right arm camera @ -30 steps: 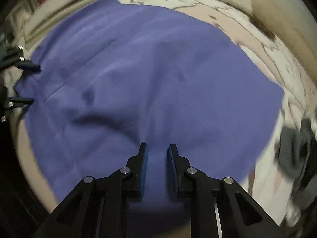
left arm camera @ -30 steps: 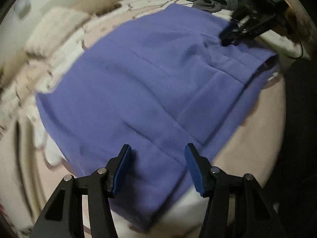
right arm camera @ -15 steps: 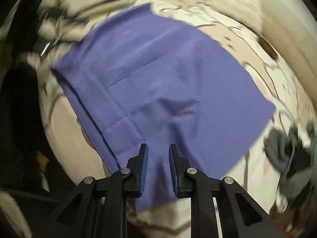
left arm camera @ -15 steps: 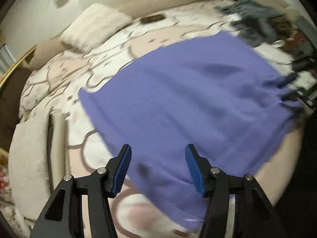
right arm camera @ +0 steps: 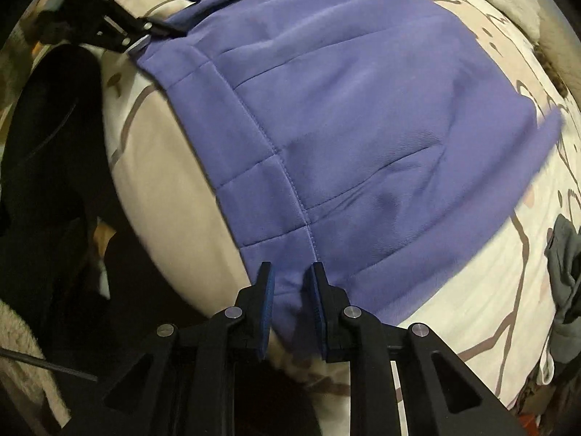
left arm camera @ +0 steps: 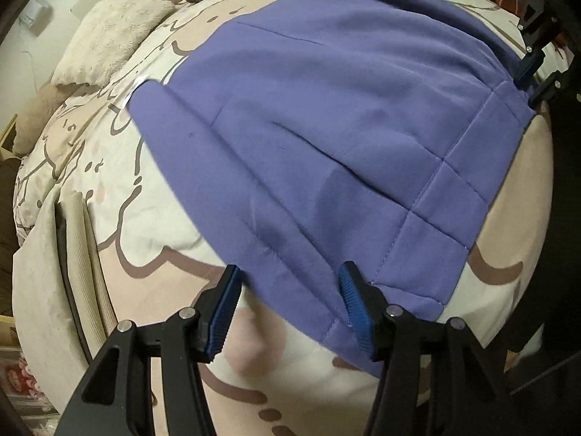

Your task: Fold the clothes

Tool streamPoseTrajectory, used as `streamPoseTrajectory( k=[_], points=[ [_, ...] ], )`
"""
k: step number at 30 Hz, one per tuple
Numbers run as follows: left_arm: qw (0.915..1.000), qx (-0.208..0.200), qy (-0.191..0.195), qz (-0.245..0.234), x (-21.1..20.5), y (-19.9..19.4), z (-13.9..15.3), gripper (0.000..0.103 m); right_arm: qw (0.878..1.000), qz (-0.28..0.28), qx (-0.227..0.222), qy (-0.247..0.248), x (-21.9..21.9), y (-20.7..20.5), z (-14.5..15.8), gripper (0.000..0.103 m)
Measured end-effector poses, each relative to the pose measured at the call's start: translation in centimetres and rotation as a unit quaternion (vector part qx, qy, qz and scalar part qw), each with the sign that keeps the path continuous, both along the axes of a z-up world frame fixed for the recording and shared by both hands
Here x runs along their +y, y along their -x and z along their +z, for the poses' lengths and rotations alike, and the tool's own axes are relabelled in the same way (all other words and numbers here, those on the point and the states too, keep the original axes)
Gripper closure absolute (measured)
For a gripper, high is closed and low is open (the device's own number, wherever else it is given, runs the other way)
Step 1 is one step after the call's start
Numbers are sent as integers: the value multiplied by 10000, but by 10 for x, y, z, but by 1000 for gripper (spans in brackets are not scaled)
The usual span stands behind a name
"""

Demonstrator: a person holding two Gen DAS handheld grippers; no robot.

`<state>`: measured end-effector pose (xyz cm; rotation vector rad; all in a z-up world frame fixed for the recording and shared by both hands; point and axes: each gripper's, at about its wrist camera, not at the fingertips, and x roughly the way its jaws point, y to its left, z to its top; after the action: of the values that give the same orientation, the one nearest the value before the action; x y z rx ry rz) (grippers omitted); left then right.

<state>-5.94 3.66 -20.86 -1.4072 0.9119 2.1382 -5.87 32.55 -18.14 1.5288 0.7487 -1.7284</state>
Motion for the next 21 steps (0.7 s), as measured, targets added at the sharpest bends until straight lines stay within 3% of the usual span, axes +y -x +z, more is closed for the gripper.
streamPoseTrajectory(
  k=[3,6,11,13,17,21],
  points=[
    [9996,170,-190,143,0,1,10,47,9998,-66,132,93,5,-2,8,83],
    [9963,383,-672,373,-2,14,34,47,9971,-399,480,435,12,5,33,83],
    [9872,502,-1265,833,2,65,63,47,9826,-1094,1025,1094,34,48,79,83],
    [9855,519,-1343,897,9,89,65,47,9777,-1351,1156,1118,28,80,81,83],
    [9853,286,-1297,1069,22,137,50,47,9761,-1500,984,1230,5,121,63,83],
    [9873,106,-888,1314,22,171,22,47,9810,-1493,619,1076,-7,164,34,83]
  ],
)
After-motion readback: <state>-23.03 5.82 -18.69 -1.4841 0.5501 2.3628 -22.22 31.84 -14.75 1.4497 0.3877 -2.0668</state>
